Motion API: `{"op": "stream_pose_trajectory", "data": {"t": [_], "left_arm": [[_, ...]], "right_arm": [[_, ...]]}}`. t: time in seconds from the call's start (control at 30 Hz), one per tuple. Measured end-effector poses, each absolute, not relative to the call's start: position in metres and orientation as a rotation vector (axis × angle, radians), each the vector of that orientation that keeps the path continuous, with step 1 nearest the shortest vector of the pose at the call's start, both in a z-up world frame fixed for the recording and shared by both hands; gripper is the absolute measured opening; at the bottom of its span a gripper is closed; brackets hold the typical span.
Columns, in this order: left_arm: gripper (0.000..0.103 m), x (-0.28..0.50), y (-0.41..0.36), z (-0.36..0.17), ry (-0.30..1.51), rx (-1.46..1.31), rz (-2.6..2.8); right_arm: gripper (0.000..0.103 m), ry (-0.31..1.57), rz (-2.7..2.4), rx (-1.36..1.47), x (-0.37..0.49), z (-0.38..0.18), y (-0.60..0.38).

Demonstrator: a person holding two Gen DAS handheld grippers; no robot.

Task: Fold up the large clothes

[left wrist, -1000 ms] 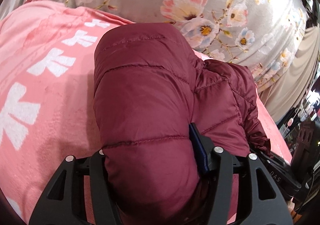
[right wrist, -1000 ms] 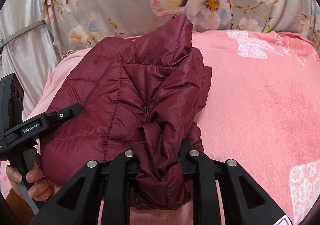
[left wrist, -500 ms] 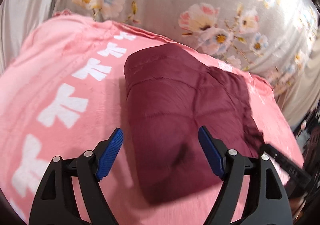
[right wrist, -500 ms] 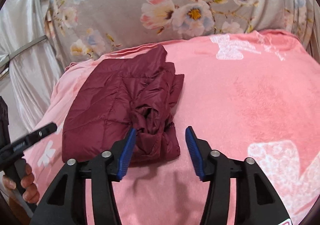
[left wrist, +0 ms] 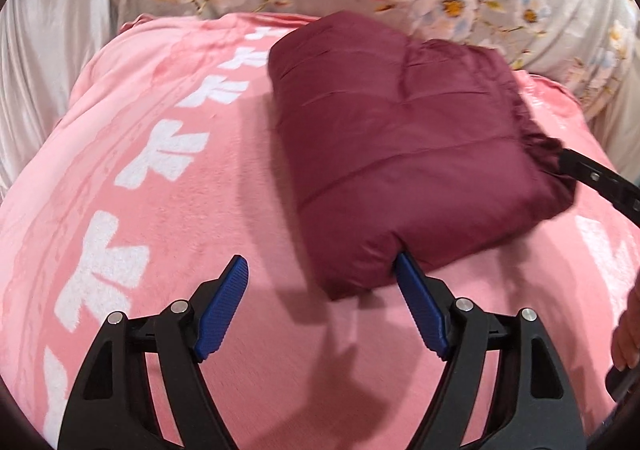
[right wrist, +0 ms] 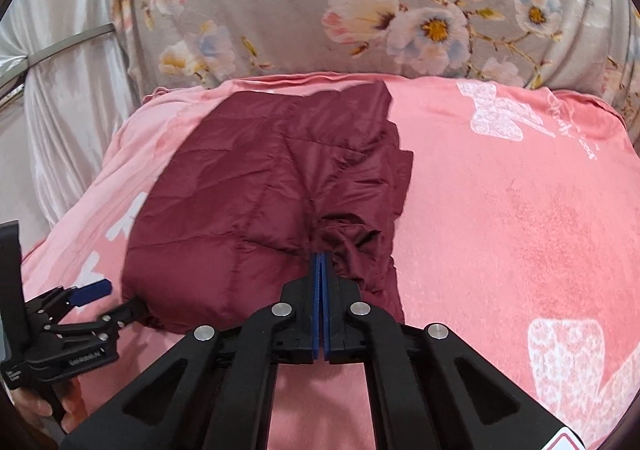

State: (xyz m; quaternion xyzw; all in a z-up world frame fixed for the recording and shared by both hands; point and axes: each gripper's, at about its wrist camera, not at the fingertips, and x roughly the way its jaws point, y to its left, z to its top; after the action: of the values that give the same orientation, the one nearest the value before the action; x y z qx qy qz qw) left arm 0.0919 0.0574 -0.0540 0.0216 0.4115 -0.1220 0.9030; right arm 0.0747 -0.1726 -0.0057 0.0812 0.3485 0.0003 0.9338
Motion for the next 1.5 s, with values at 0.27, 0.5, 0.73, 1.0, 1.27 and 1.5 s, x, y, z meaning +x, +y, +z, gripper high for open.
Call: {"op": "stream_pose_trajectory", "data": {"t": [0.27, 0.5, 0.73, 1.0, 1.27, 1.5], "left_arm": [[0.074, 0.129, 0.066, -0.056, 0.842, 0.028, -0.189], [0.075, 0.148, 0.055, -0.064, 0.861, 0.058, -0.198], [0.075, 0.148, 0.052, -0.072, 0.868, 0.045, -0.192], [0.074, 0.114, 0.066, -0.024, 0.794, -0.002, -0.212], [0.075, 0.147, 0.062, 0.026, 0.716, -0.096, -0.187], [0.076, 0.203, 0.033, -0.021, 0.839, -0.062, -0.145]], "right_arm": [[0.000, 0.817, -0.036, 0.202, 0.101, -0.052, -0.171], [0.000, 0.847, -0.064, 0.157, 0.111, -0.065, -0.163], [0.000, 0.850, -0.064, 0.153, 0.113, -0.064, -0.162], [0.000, 0.760, -0.074, 0.236, 0.076, -0.021, -0.173], [0.001, 0.720, -0.099, 0.294, 0.116, 0.009, -0.182], [0.000, 0.815, -0.139, 0.309, 0.161, -0.035, -0.198]]}}
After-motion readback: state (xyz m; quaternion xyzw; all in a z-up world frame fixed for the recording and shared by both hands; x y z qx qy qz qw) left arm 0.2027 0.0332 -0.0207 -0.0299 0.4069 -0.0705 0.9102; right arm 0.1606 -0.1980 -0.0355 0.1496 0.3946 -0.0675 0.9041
